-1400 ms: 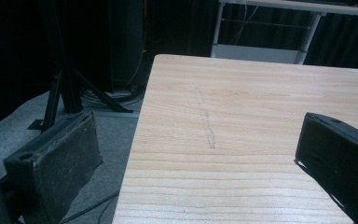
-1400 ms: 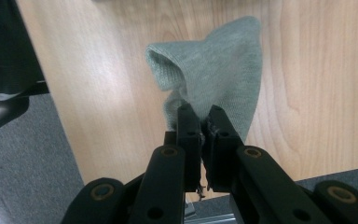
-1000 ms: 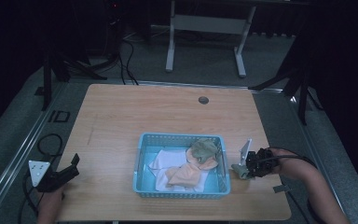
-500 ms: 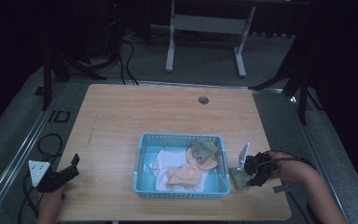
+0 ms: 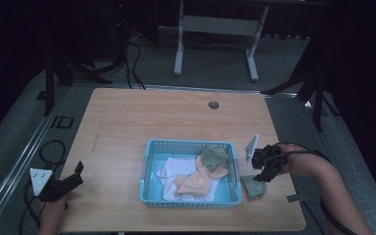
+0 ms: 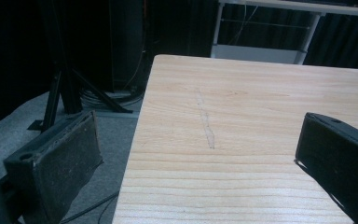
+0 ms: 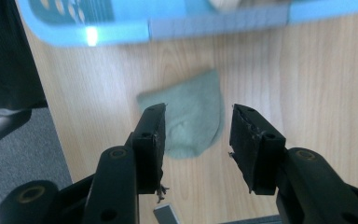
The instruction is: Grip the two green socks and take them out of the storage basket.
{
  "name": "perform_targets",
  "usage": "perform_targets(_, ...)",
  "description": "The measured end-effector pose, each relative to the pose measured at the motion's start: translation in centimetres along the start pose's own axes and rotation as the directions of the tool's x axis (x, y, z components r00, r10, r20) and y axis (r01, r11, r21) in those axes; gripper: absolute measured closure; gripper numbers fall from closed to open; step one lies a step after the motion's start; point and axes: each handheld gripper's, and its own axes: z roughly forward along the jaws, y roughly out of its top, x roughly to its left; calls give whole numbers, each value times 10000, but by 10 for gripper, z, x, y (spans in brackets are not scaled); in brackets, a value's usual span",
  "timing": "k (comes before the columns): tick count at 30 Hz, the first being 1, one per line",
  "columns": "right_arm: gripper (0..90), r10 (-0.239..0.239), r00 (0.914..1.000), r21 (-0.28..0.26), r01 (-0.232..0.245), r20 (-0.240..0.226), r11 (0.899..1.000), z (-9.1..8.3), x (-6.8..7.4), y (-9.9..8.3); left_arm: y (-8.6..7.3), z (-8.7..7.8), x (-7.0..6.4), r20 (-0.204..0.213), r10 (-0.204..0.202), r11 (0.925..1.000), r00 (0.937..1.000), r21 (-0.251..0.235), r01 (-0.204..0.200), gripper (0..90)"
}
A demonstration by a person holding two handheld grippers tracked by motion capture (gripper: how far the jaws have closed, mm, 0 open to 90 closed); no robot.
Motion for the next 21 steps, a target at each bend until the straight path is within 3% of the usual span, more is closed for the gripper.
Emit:
perform_targets(10, 569, -695, 9976, -249, 696, 51, 9973, -13, -5, 43, 0, 0, 0, 33, -17, 10000, 10000, -8, 17, 4)
perform_targets(21, 580, -1393, 9902, -310, 1394, 48, 9898, -9, -10, 85, 0, 0, 1, 69, -41, 10000, 10000, -11, 41, 4)
